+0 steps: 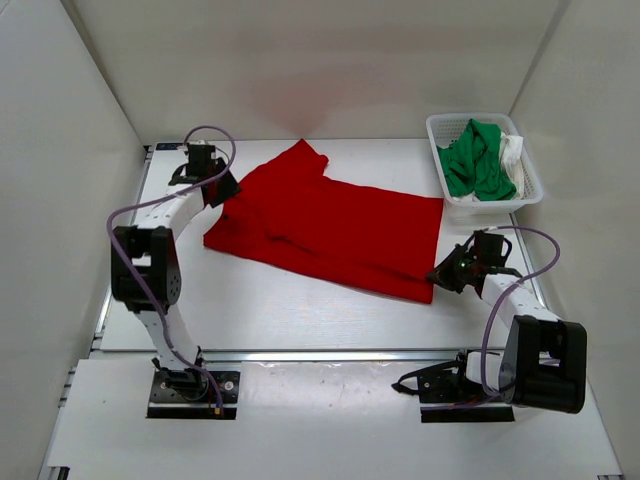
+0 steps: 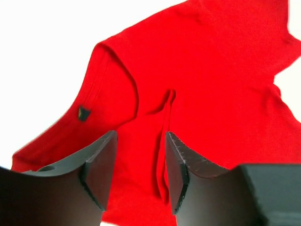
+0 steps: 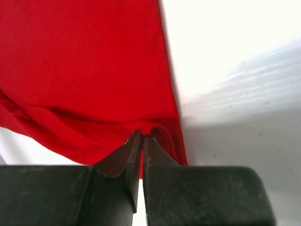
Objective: Fold and stack the t-shirts
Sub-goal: Fold the flattened tshirt in 1/3 of the way
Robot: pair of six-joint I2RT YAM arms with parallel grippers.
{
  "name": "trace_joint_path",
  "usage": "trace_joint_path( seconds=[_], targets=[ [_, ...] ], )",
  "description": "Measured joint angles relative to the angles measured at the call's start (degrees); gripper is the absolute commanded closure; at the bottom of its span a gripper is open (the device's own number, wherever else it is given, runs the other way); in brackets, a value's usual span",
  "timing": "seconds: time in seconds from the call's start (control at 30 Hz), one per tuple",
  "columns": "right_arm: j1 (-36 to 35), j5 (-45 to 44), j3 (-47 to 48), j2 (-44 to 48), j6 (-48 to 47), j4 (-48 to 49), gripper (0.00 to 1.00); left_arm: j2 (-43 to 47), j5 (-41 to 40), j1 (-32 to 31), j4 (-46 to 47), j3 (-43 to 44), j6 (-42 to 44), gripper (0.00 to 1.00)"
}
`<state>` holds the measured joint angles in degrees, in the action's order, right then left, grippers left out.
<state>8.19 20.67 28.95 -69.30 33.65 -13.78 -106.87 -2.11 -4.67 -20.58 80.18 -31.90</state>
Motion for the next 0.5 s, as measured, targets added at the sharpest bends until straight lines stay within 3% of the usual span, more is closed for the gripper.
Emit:
trace_joint_path(
  seconds=[0.07,0.27,0.37,0.5],
  targets=[
    [0.5,0.3,0.0,0.0,0.9,0.8,0.97,4.2,1.4,1.0,1.2,-4.4,-0.9,0.53],
    [1.7,1.1,0.2,0.5,2.1,1.4,0.77,17.1,5.8,4.5,5.6,-21.5,-3.1,0.55],
    [2.5,1.1,1.4,1.5,2.1,0.9,0.68,18.3,7.1,5.5,5.9,-28.0,-3.6,0.52],
    [2.4,0.6,5.0,2.4,0.2,-0.2,0.68,17.2,8.3,7.1,5.6,-31.3,-4.5,0.51]
  ],
)
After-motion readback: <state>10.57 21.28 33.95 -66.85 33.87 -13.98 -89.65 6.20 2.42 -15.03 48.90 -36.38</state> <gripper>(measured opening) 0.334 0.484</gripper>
